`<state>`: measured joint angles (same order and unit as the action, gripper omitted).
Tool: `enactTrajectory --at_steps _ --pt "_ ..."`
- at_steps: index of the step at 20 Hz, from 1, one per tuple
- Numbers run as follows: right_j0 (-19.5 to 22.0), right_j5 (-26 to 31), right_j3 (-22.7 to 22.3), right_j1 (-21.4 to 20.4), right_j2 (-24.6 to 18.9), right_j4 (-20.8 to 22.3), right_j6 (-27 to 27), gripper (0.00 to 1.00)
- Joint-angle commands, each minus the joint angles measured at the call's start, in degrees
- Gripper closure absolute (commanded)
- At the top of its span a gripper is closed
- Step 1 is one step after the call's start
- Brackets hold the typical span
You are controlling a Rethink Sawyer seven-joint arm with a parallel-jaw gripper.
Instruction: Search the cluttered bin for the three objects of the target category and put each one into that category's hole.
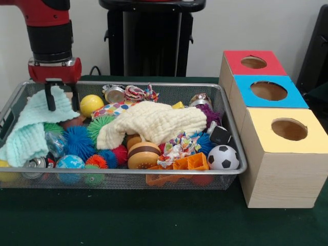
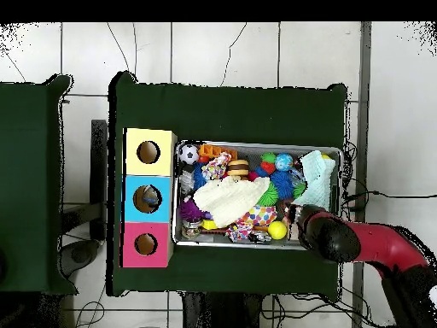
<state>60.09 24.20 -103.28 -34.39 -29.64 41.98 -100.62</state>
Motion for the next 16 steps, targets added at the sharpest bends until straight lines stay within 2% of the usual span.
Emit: enactTrajectory --at_steps 1,9,16 --pt "1.4 3.5 0.7 1.2 -1.7 -1.6 3.7 0.00" --pt "3.6 4.6 -4.1 -3.1 -2.6 -3.3 4.1 0.00" --pt "3.3 4.6 -4.4 -3.6 -2.5 -3.9 3.8 0.00"
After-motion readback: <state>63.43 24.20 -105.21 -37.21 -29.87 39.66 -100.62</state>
